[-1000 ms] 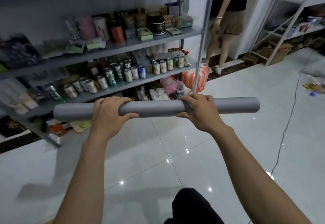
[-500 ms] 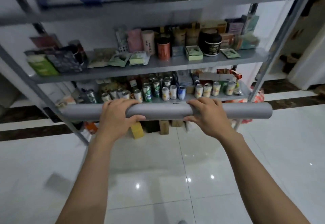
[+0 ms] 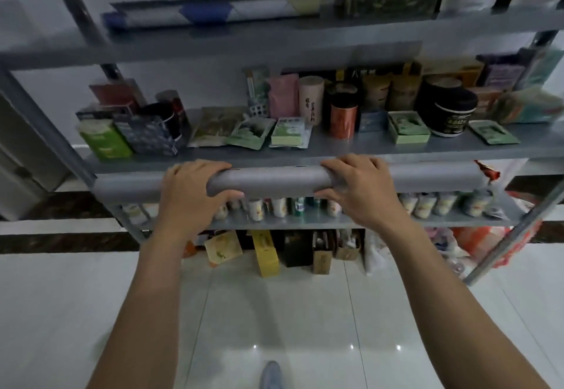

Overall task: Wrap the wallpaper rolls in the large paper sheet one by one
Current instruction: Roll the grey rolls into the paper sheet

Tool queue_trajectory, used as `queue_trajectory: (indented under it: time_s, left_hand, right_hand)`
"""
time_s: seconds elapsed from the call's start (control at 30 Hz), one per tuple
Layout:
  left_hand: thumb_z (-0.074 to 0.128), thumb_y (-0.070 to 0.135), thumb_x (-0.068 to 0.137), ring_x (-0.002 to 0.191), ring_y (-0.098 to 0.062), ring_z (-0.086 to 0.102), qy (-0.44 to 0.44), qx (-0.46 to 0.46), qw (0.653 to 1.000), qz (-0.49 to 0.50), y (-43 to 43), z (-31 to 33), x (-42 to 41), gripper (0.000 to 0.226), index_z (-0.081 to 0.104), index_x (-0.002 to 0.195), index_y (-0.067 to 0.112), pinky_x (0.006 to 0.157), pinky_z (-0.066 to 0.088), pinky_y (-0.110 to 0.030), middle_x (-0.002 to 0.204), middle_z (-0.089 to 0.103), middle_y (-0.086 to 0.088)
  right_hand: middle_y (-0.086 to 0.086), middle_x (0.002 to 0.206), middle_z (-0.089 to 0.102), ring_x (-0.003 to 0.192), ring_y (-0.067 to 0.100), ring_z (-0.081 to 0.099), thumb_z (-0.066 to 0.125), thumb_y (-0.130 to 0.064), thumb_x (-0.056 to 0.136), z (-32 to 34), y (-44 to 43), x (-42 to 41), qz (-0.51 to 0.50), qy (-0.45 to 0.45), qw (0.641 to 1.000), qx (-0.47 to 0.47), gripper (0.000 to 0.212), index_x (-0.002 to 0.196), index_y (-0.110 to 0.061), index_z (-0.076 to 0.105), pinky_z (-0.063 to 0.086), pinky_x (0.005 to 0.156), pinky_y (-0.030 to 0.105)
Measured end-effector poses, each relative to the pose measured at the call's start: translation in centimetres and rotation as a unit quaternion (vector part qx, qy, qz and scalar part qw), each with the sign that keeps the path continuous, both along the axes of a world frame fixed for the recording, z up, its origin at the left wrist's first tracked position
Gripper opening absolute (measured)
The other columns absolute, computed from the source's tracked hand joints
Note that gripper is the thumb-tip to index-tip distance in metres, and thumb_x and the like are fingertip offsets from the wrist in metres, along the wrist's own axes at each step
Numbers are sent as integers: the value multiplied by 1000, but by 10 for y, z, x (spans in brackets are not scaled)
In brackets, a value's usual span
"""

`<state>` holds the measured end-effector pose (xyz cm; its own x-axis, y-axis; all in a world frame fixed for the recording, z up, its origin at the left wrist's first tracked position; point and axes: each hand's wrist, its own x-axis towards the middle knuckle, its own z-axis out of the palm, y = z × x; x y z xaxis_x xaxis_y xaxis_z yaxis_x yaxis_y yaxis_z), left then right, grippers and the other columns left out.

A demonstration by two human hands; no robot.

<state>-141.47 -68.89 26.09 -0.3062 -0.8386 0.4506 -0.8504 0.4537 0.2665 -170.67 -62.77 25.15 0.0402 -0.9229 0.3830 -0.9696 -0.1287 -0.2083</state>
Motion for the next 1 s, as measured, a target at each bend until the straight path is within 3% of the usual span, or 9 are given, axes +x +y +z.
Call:
queue_trajectory:
  time_s: [0.27, 0.47, 0.63, 0.73, 0.87, 0.93, 1.0]
  left_hand:
    - [69, 60, 74, 108, -20, 56, 35, -42, 997, -49, -129, 61, 48, 55, 64, 116, 24, 101, 31, -39, 117, 65, 4]
    - [54, 69, 72, 100, -19, 59, 14, -139, 989, -55, -217, 128, 75, 62, 64, 113, 25, 95, 35, -40, 111, 67, 4]
    - [57, 70, 70, 96, -20, 60, 36, -185, 980, -60, -282, 170, 82, 64, 65, 113, 24, 92, 43, -50, 107, 66, 3]
    - [61, 72, 67, 99, -19, 59, 46, -173, 982, -58, -319, 187, 82, 68, 65, 115, 24, 94, 43, -47, 109, 66, 3]
    - [68, 62, 68, 106, -6, 49, 72, -100, 990, -65, -371, 197, 76, 63, 62, 120, 27, 92, 35, -21, 116, 59, 10]
    - [71, 58, 73, 105, -4, 48, 70, -75, 992, -68, -396, 194, 77, 55, 62, 118, 29, 90, 34, -21, 116, 57, 15]
    - [68, 67, 71, 104, -7, 55, 63, -74, 992, -79, -419, 189, 78, 58, 63, 115, 30, 90, 43, -28, 115, 62, 13]
  right_hand:
    - [-1, 119, 58, 110, 22, 51, 62, -55, 83, 51, -124, 52, -21, 13, 998, -61, 55, 130, -28, 55, 31, 97, 40]
    - [1, 118, 60, 108, 27, 53, 62, -53, 83, 119, -204, 74, -17, 16, 992, -126, 54, 129, -25, 56, 30, 95, 41]
    - [2, 117, 61, 108, 26, 52, 61, -55, 81, 169, -266, 82, -17, 25, 984, -178, 55, 126, -24, 57, 28, 94, 40]
    - [2, 121, 59, 111, 27, 52, 57, -58, 82, 187, -303, 81, -17, 39, 983, -180, 57, 129, -26, 55, 28, 94, 41]
    - [1, 132, 54, 122, 26, 46, 58, -59, 83, 200, -354, 77, -7, 38, 986, -162, 58, 132, -27, 52, 26, 100, 41]
    - [1, 136, 51, 125, 25, 44, 56, -61, 84, 201, -379, 76, -6, 51, 990, -131, 59, 133, -29, 49, 26, 101, 41]
    - [2, 134, 52, 124, 25, 45, 57, -60, 83, 199, -402, 75, 4, 57, 992, -111, 60, 133, -28, 49, 29, 100, 42]
